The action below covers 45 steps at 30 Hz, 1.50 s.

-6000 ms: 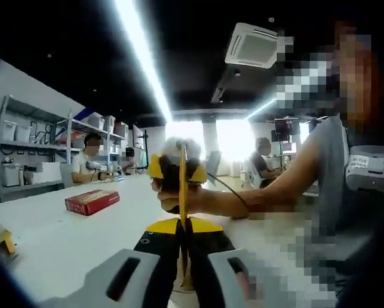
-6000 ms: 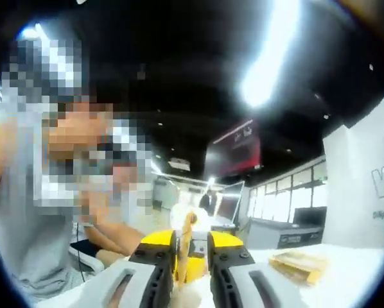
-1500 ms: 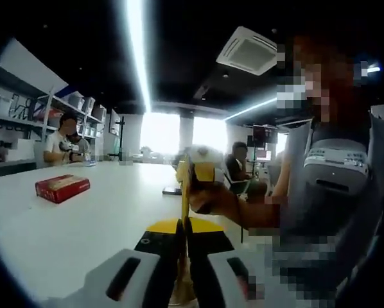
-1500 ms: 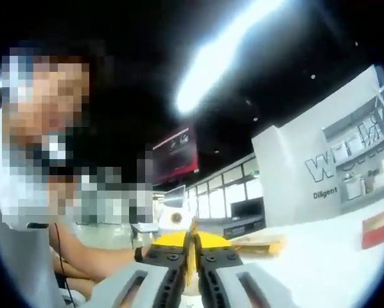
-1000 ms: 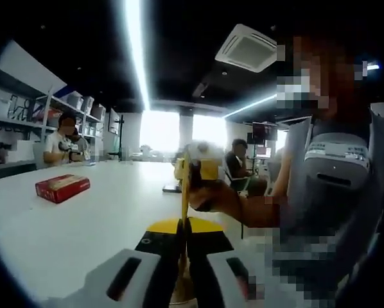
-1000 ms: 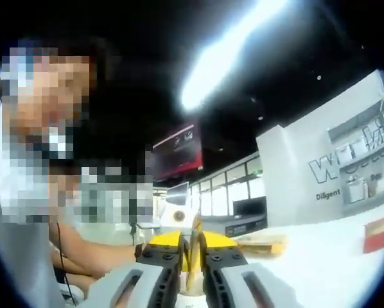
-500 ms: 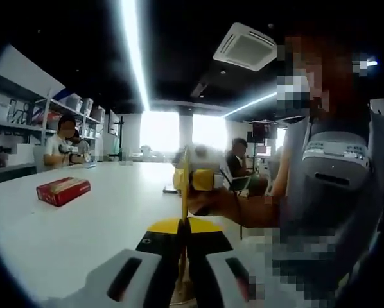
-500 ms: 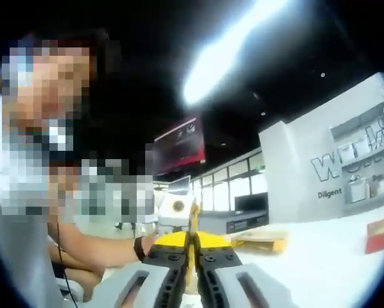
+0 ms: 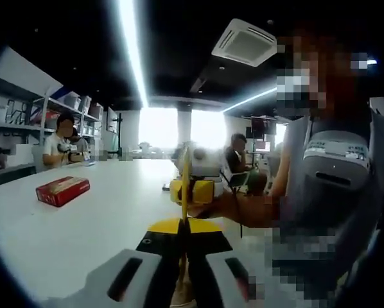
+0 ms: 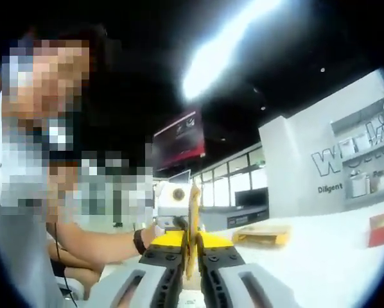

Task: Tear open the coffee pouch, take out the coffee, and pour the coffee from the pouch into the cup

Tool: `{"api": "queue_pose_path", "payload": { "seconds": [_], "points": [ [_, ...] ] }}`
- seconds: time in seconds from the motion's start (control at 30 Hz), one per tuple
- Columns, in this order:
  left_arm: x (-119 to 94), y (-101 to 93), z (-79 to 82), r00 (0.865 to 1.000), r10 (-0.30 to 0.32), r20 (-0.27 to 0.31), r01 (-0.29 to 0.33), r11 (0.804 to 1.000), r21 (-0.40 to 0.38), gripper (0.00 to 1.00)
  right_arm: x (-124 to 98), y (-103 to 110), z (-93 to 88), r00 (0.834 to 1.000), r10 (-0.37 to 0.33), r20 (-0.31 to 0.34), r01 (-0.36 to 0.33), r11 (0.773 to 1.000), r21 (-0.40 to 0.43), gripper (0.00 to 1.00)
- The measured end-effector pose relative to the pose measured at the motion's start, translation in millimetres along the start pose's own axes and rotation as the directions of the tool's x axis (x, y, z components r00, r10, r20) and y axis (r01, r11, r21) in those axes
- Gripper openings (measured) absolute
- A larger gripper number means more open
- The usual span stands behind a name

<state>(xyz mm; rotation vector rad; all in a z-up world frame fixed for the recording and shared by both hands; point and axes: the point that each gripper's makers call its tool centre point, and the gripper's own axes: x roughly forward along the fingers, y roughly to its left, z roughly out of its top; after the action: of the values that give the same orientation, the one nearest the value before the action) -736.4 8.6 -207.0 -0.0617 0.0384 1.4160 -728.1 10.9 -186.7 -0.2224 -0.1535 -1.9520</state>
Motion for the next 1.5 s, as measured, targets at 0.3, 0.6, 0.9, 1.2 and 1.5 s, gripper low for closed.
{"api": "queue_pose_path", "payload": {
  "seconds": [0.3,0.6,0.9,1.2,1.5],
  "points": [
    [-0.6,2.3,-3.6,1.000,0.014,-0.019,-0.014,1.000,-0.008,0.05,3.7,-2.8,-7.1,1.000,-0.018,-0.020,0.017,1.000,-0.007,0.03],
    [-3.9,4.8,-6.2,1.000,0.021,0.011,-0.020,0.999,-0.035,0.05,0.5,-4.7,0.4,0.999,-0.027,0.022,0.027,1.000,0.003,0.03],
    [-0.4,2.5,-3.0,0.999,0.017,0.031,-0.017,1.000,-0.008,0.07,-7.5,-7.2,4.8,0.998,-0.036,0.057,0.035,0.999,0.015,0.03],
    [-6.2,3.4,-18.0,1.000,0.019,-0.016,-0.020,0.997,-0.079,0.05,-11.9,-7.8,10.4,0.995,-0.031,0.099,0.028,0.999,0.031,0.03],
    [-7.0,5.2,-14.7,0.999,0.032,0.003,-0.032,0.999,-0.042,0.06,-9.7,-11.1,8.7,0.996,-0.040,0.079,0.039,0.999,0.019,0.03]
  ]
}}
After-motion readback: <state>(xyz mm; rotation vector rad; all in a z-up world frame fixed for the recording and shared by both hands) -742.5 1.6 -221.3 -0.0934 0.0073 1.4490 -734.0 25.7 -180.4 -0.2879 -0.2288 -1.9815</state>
